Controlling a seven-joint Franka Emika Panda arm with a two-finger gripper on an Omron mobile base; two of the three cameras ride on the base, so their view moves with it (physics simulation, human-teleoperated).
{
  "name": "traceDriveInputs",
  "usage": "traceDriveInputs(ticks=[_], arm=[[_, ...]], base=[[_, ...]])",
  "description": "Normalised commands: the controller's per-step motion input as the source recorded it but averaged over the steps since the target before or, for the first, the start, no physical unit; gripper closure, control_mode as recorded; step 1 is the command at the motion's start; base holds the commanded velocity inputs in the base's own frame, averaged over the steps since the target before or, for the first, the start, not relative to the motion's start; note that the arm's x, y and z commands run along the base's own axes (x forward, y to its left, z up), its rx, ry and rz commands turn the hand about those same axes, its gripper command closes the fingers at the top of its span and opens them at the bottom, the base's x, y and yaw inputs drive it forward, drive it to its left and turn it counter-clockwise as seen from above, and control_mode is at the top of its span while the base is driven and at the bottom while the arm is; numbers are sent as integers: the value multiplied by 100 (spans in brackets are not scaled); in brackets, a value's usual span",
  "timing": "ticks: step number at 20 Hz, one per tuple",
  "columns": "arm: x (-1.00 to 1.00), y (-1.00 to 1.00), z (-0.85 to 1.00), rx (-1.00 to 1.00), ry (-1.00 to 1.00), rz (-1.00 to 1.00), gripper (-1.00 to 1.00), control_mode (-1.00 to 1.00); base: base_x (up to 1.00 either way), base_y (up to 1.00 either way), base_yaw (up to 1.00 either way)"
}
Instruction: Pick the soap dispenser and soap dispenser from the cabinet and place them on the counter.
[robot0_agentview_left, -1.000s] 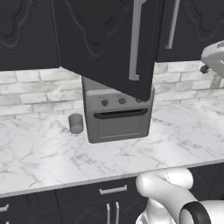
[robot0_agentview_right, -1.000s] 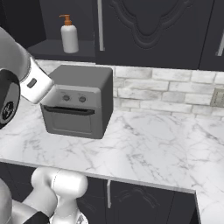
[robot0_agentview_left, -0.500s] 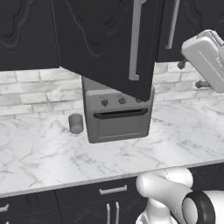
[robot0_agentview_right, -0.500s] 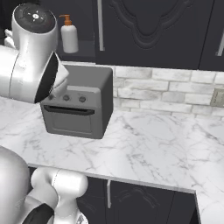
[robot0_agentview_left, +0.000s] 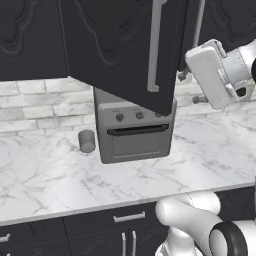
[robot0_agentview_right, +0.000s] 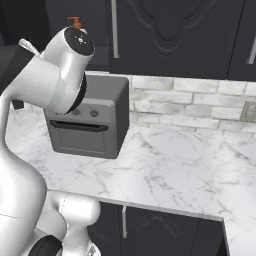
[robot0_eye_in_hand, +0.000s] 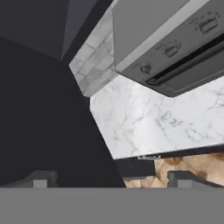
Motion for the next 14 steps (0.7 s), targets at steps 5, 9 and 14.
traceDriveInputs(ticks=[5, 9, 14], arm=[[51, 48, -22, 18, 1, 17, -100, -100], [40, 43, -20, 18, 4, 19, -100, -100], [9, 37, -22, 20, 3, 23, -100, -100]], base=[[0, 0, 0], [0, 0, 0], [0, 0, 0]])
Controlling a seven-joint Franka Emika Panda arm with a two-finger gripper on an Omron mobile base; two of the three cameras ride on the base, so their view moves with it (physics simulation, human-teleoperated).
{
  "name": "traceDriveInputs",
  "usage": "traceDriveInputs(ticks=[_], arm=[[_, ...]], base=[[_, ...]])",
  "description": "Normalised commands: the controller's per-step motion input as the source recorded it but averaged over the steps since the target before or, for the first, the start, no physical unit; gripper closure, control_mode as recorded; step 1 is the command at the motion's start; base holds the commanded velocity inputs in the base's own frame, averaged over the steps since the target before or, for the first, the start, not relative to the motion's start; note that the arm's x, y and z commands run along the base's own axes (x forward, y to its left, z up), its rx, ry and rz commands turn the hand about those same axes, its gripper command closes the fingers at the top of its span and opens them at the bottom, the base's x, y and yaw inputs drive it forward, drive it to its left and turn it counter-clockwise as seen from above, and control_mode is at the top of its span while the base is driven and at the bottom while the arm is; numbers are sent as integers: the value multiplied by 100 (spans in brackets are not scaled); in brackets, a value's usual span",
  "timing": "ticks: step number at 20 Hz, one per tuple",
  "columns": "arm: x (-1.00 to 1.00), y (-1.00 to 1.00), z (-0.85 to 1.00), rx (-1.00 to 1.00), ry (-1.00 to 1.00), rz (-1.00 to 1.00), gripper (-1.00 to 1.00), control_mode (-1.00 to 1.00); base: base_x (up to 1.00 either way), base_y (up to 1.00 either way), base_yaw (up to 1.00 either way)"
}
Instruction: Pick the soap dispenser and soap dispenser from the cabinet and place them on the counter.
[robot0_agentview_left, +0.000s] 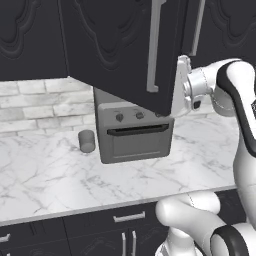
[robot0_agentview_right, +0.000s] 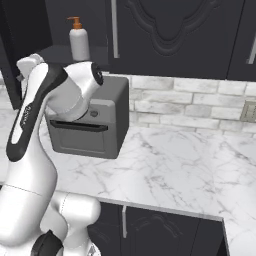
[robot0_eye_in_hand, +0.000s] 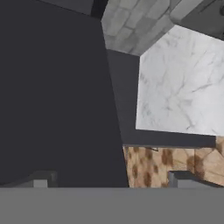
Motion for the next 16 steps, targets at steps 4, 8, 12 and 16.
traceDriveInputs(ticks=[4, 8, 12, 16], arm=[[-8, 43, -26, 21, 0, 23, -100, -100], [-14, 54, -28, 19, 0, 20, -100, -100], [-9, 50, -12, 19, -4, 11, -100, -100], [1, 51, -12, 13, -6, 1, -100, -100]], base=[[0, 0, 0], [0, 0, 0], [0, 0, 0], [0, 0, 0]])
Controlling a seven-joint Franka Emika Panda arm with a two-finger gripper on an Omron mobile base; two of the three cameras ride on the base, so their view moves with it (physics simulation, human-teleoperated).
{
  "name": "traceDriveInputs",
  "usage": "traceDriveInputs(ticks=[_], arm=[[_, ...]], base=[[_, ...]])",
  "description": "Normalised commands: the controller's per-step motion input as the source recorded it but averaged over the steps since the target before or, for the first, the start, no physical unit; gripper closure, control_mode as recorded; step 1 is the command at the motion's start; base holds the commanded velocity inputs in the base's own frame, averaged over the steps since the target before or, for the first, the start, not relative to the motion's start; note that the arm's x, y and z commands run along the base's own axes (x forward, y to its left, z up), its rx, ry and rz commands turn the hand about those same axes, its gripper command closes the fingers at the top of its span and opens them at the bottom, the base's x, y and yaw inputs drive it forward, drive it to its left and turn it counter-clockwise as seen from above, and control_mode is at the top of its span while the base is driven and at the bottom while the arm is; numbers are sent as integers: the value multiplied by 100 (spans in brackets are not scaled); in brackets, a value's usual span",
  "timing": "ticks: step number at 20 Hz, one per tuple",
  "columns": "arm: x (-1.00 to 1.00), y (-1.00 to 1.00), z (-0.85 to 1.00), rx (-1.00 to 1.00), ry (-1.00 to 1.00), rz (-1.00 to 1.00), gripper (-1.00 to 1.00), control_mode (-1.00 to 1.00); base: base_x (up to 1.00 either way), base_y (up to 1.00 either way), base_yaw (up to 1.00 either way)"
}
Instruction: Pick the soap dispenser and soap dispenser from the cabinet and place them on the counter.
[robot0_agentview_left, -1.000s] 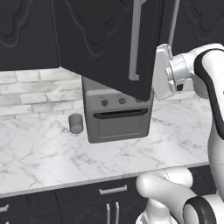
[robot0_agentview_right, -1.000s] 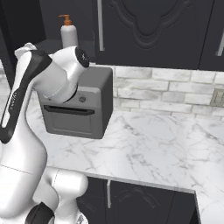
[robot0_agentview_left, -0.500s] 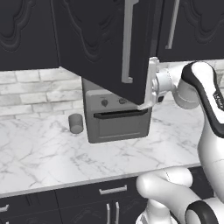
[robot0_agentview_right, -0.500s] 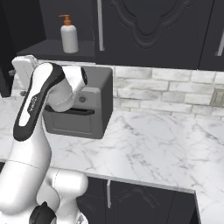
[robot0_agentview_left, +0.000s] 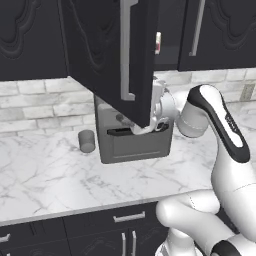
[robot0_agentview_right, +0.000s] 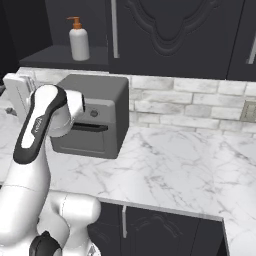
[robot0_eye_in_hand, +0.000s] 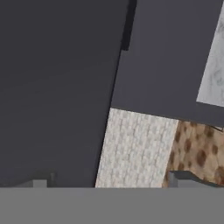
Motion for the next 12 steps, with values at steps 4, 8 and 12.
traceDriveInputs(ticks=[4, 8, 12], arm=[[2, 60, -7, 9, -10, 0, -100, -100], [3, 67, 0, 5, -16, -3, -100, -100], [0, 63, 0, 0, -16, -5, -100, -100]], base=[[0, 0, 0], [0, 0, 0], [0, 0, 0]])
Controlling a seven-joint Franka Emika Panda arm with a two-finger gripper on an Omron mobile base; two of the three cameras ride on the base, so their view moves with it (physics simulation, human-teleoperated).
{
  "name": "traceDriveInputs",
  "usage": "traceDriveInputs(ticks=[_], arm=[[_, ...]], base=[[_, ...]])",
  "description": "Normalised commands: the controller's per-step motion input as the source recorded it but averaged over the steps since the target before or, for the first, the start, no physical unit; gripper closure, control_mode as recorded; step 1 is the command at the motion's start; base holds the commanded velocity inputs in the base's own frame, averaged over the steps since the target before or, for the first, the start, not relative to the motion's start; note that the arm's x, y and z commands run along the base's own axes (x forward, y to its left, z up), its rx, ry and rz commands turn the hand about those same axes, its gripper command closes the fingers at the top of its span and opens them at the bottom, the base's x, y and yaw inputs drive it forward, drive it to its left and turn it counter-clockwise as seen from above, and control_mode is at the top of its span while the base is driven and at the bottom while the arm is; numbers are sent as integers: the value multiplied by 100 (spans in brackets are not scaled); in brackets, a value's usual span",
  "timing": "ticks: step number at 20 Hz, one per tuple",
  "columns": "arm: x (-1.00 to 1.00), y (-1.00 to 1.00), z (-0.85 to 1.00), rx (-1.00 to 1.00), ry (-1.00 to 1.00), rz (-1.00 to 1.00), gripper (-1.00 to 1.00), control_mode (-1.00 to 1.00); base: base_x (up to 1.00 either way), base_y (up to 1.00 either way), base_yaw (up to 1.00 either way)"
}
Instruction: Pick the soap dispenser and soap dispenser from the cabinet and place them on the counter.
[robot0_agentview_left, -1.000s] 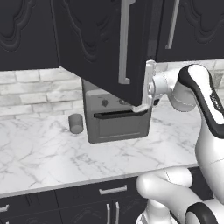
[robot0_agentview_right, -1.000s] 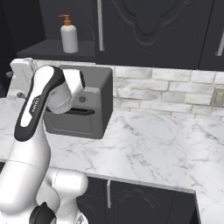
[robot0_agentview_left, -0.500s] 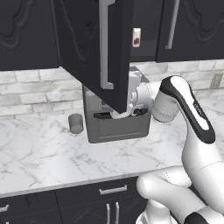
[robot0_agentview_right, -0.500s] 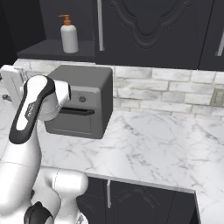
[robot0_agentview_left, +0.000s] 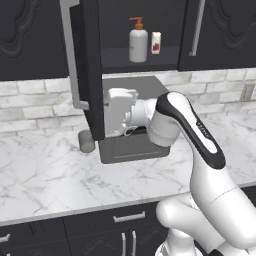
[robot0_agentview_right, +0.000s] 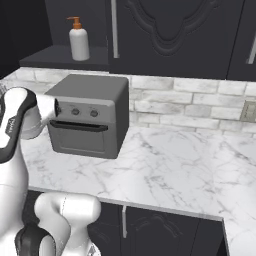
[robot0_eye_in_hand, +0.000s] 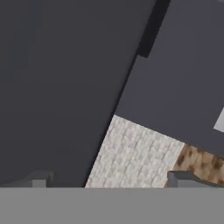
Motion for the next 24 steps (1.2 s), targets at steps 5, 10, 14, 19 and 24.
traceDriveInputs(ticks=[5, 10, 14, 19, 24], arm=[[-1, 50, 0, -6, -14, -7, -100, -100], [-2, 44, 0, -9, -10, -7, -100, -100], [0, 19, -4, -8, 1, 0, -100, -100], [0, 0, -2, -4, 0, 0, -100, -100], [-1, -55, 2, 0, 0, 0, -100, -100]], base=[[0, 0, 0], [0, 0, 0], [0, 0, 0], [0, 0, 0], [0, 0, 0]])
